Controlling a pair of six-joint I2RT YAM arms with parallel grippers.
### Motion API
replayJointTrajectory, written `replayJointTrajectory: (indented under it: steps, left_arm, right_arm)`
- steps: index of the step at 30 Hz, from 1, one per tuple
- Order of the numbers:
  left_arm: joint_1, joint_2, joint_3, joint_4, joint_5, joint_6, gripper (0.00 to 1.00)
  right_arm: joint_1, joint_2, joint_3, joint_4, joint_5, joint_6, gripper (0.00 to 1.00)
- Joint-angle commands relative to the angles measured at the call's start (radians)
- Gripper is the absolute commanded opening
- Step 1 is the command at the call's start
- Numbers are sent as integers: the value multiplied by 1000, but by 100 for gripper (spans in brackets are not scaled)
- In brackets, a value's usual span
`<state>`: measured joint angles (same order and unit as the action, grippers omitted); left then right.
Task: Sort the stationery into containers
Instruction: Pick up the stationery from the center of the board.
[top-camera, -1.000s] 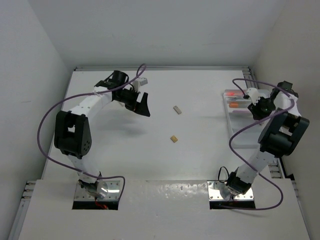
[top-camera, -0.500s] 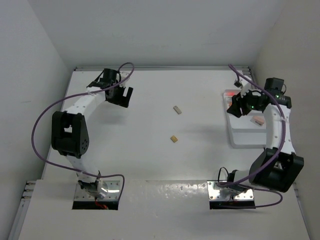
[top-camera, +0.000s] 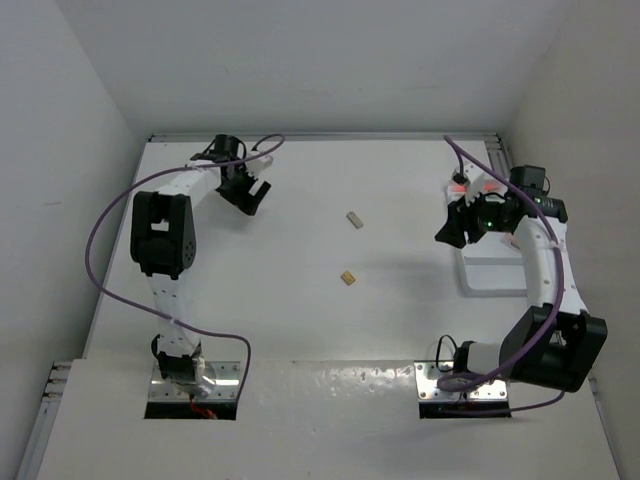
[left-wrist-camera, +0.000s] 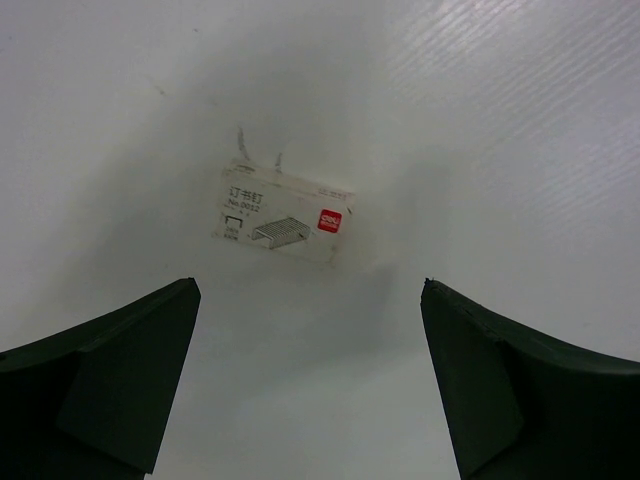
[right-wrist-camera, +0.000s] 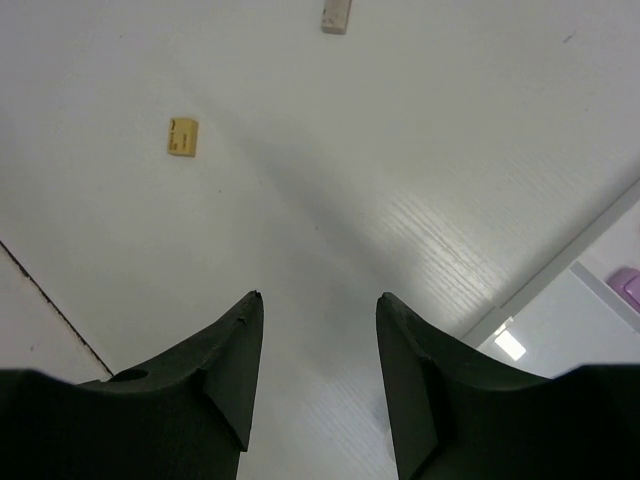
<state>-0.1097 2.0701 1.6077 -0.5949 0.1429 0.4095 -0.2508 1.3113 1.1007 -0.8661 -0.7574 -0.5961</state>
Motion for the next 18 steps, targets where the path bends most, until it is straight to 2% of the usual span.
replayJointTrajectory:
  steps: [1, 8, 18]
  left_arm:
    - [34, 24, 78, 6, 29, 86, 100]
    - [58, 117, 173, -26, 82, 140, 99]
    - [64, 199, 245, -83, 199, 175, 85]
  right_arm:
    - [19, -12, 24, -25, -40, 4, 49]
    - [64, -1, 14, -21, -37, 21, 49]
    - [99, 6, 21, -30, -28, 22, 49]
